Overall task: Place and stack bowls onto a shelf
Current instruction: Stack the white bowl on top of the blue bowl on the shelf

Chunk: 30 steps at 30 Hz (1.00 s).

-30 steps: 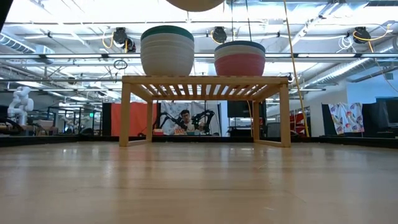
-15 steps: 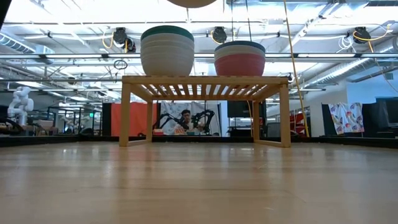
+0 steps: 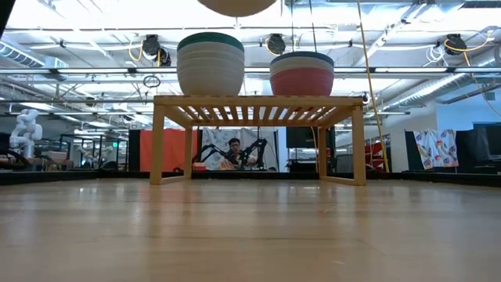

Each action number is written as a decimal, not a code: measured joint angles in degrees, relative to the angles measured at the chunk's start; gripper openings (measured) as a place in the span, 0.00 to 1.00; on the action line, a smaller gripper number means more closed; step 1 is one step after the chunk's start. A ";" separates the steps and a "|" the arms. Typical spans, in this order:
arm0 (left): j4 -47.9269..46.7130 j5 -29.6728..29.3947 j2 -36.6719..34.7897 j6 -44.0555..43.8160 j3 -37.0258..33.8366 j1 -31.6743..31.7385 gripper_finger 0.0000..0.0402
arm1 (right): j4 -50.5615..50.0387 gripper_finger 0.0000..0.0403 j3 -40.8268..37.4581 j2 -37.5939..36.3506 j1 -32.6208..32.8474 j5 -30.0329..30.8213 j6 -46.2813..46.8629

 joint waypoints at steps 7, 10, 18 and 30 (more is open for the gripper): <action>-1.69 0.03 0.02 -1.28 0.00 0.00 0.01 | -0.28 0.13 0.07 2.23 0.00 0.00 -1.43; -2.31 -0.27 0.02 -0.90 0.00 -0.09 0.01 | -0.94 0.04 0.01 2.27 0.02 -0.14 -3.84; -2.04 -0.80 0.02 -1.00 0.00 -0.11 0.02 | -2.65 0.01 -0.07 1.78 0.00 -0.38 -5.95; 4.38 -3.80 -2.57 -1.67 0.30 -0.16 0.13 | -5.34 0.00 -0.19 0.96 0.08 0.16 -6.04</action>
